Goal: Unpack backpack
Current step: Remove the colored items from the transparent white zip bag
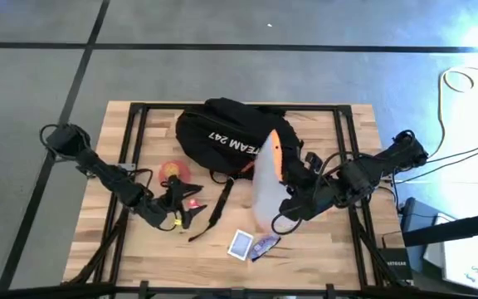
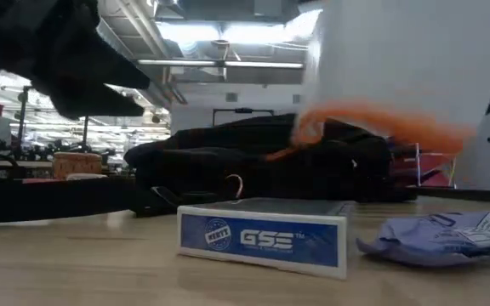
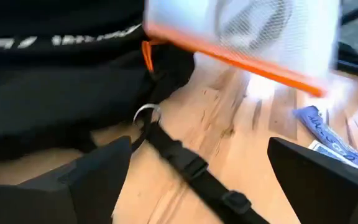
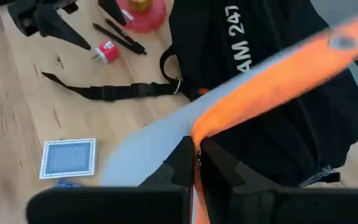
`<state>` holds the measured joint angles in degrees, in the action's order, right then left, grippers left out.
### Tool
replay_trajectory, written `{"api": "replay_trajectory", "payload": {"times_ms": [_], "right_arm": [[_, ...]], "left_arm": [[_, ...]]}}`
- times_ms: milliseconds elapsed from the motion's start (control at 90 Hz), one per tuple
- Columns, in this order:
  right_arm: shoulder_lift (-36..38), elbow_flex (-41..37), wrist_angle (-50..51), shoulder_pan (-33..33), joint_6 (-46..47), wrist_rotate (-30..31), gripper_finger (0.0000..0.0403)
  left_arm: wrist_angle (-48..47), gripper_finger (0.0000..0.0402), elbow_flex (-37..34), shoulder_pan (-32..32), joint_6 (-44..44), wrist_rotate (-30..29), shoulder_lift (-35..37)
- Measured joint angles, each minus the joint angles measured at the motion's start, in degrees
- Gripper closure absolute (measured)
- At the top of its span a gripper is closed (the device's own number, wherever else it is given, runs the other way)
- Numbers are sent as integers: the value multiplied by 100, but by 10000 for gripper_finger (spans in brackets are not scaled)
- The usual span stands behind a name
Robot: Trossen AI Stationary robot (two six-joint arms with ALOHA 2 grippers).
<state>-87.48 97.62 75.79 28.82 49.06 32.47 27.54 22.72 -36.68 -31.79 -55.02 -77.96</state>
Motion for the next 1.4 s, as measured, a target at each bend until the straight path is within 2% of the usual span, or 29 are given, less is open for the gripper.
{"api": "replay_trajectory", "payload": {"times_ms": [167, 389, 567, 778, 900, 1000, 1278, 1400], "right_arm": [[0, 2, -61, 0, -12, 50, 403], [34, 2, -73, 0, -105, 61, 403], [155, 21, -53, 4, -105, 184, 403], [363, 33, 93, 2, 63, 454, 403], [469, 35, 805, 2, 560, 802, 403], [639, 35, 1439, 2, 1334, 1281, 403], [1257, 74, 1420, -66, 1902, 2863, 403], [1418, 54, 1419, -287, 1947, 3325, 403]], "left_arm": [[915, 38, -2, 206, 181, 69, -644], [2180, 38, 22, 475, 102, 773, -1642], [2262, 38, 186, 544, -83, 951, -2063], [2260, 38, 245, 522, 115, 1009, -2095], [2262, 38, 245, 520, 117, 1010, -2089], [2258, 38, 245, 520, 96, 1010, -2089], [2259, 38, 245, 524, 76, 1010, -2089], [2257, 38, 245, 524, 74, 1010, -2089]]}}
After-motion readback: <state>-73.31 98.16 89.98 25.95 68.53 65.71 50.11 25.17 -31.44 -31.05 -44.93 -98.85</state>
